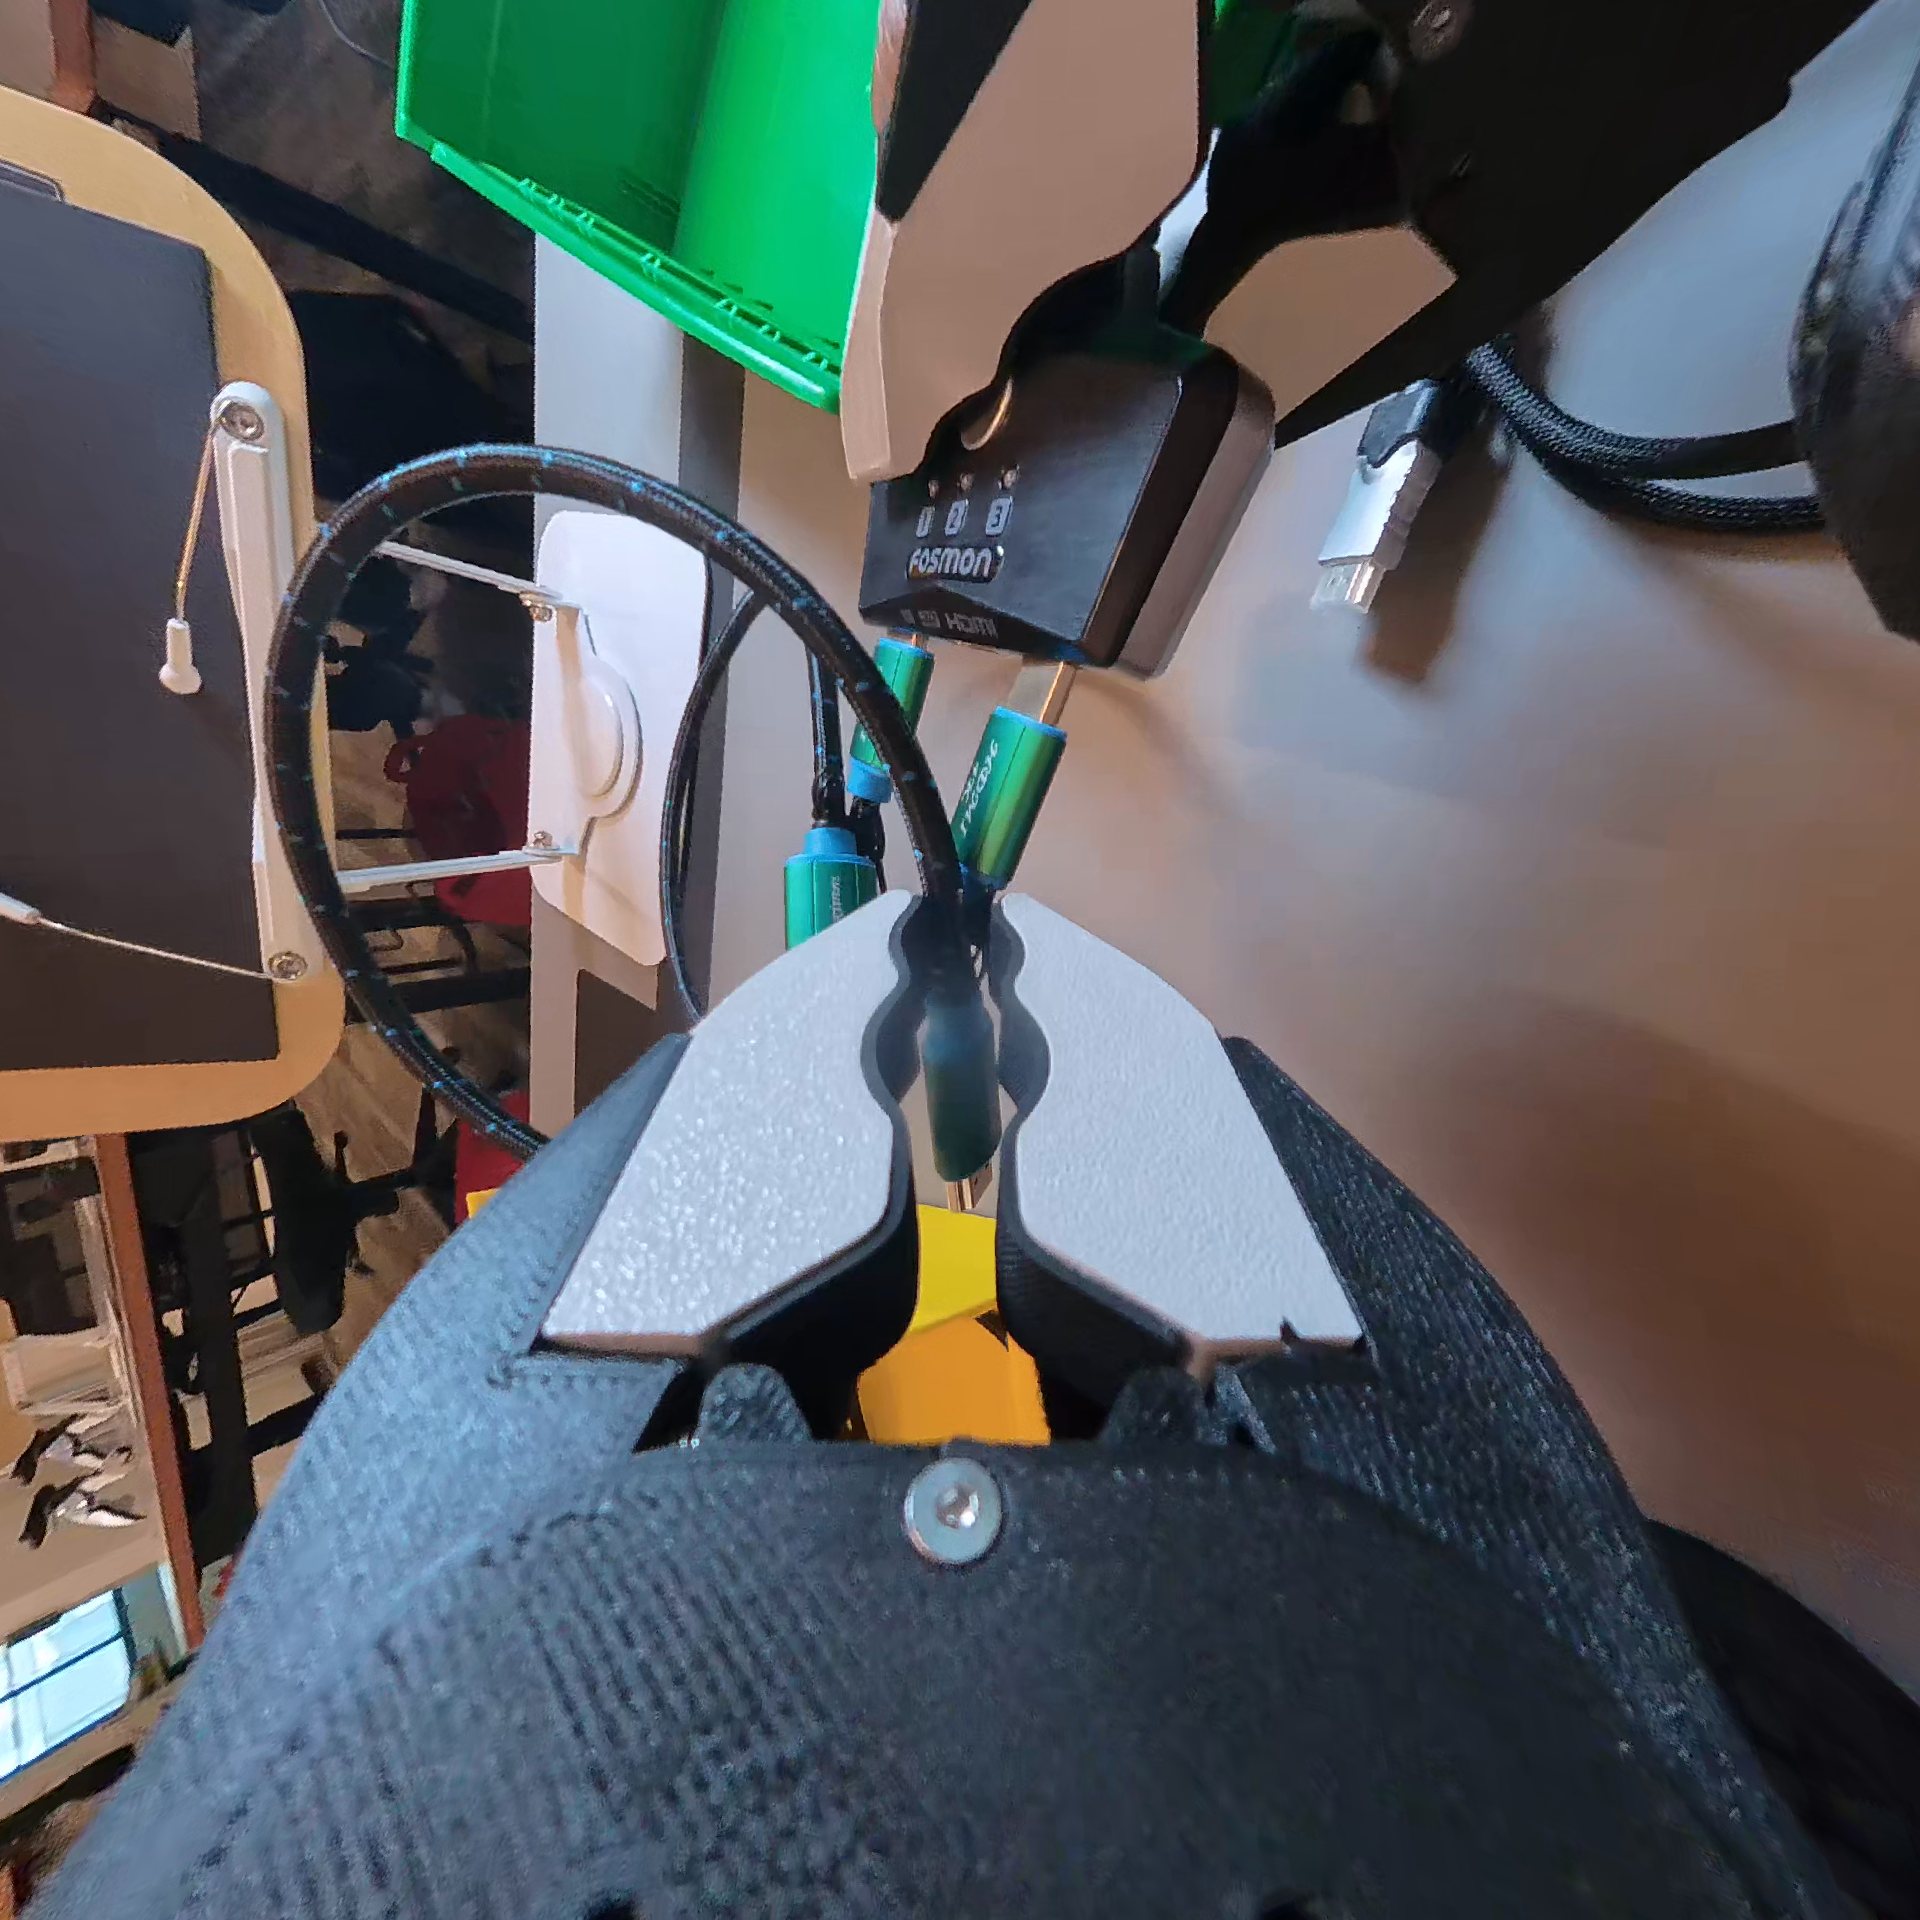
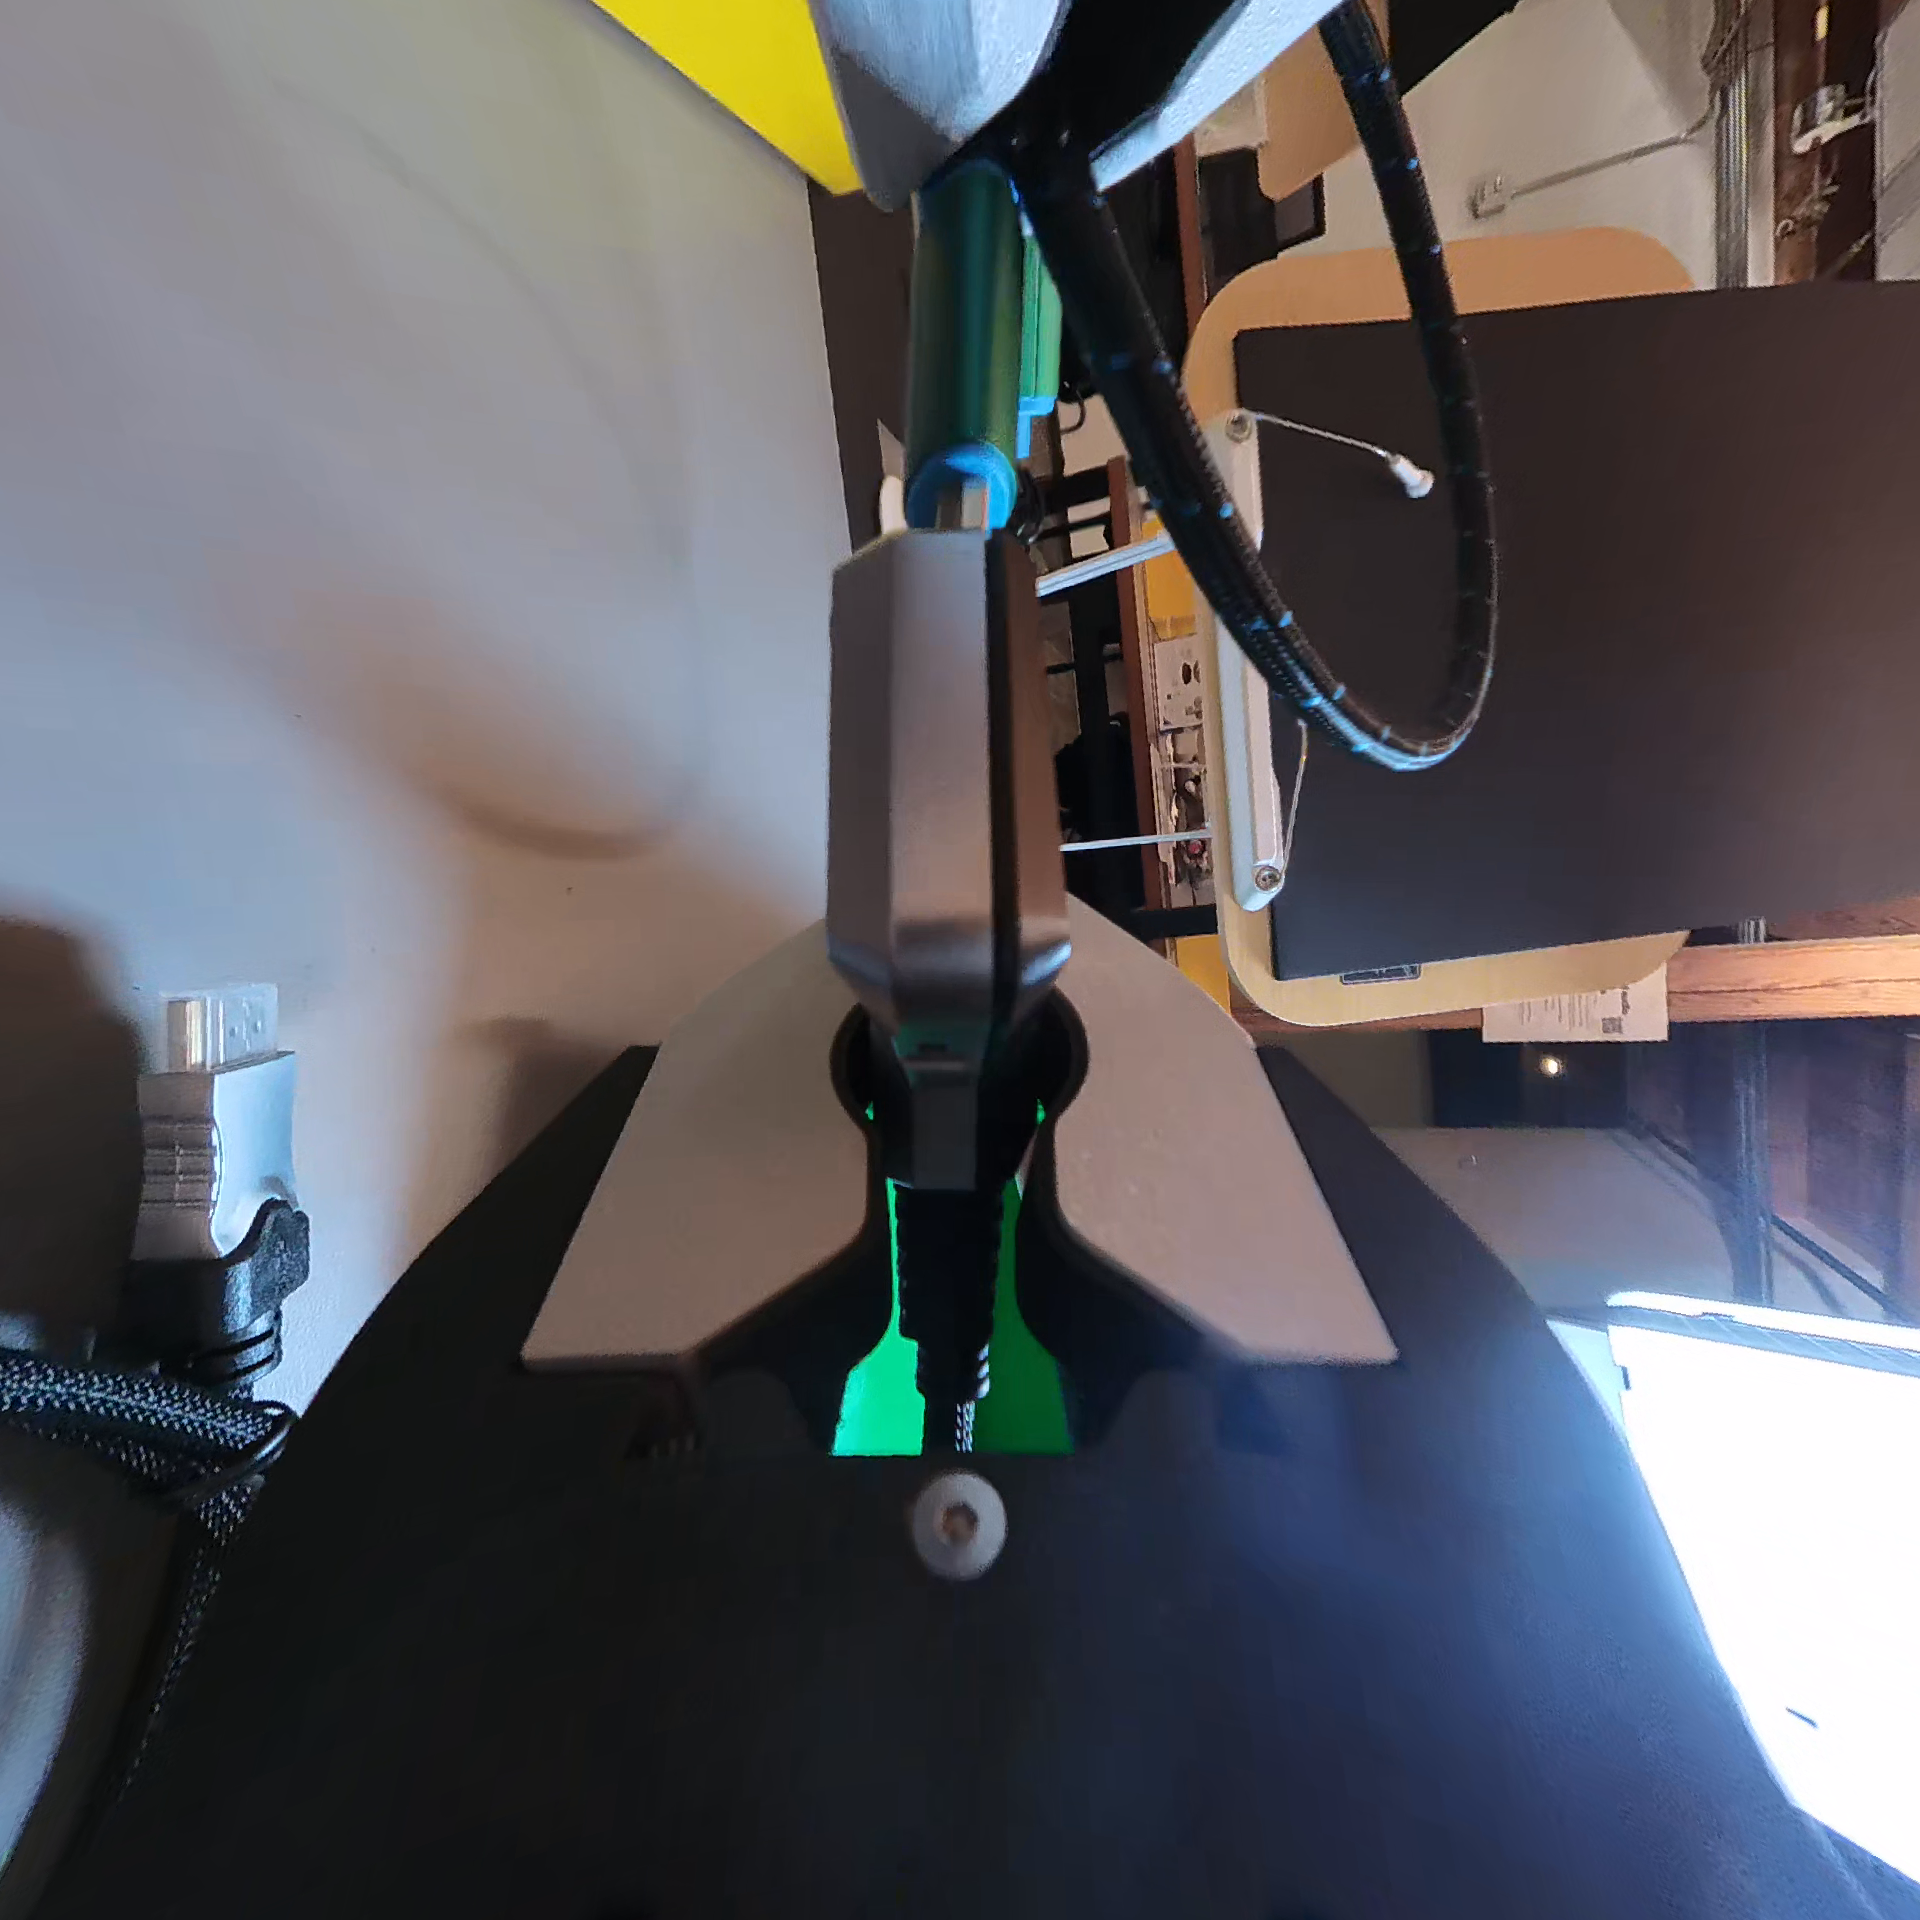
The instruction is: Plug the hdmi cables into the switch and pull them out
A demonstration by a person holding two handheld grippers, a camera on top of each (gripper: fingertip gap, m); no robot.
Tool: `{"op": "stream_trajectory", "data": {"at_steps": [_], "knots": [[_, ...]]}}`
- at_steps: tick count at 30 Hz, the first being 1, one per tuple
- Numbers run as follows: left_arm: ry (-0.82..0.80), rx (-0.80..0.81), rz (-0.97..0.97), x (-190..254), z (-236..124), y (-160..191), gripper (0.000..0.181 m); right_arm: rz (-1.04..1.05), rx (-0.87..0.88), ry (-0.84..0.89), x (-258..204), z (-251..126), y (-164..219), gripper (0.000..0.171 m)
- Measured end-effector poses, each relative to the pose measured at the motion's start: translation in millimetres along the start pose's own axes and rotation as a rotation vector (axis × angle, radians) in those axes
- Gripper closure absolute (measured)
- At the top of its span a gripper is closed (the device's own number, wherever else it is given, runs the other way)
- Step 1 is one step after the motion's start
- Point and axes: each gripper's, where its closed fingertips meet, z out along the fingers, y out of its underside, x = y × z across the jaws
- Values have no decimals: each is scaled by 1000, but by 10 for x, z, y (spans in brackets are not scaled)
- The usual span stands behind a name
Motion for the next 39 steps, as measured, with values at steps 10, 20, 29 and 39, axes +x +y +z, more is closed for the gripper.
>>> {"op": "stream_trajectory", "data": {"at_steps": [10, 20, 29, 39], "knots": [[-98, -37, 47, -55, 66, -40, 170, 94, -72, -53, -52, 44, 111, 147], [79, 118, -21, 102, 106, -176, 171, 60, -115, -101, -51, -7, 178, 149], [70, 13, -42, 125, 170, -58, 170, 70, -69, -101, -116, 45, 130, 147], [119, 3, -79, 134, 230, 39, 170, 85, 144, -169, -156, -119, -173, 147]]}}
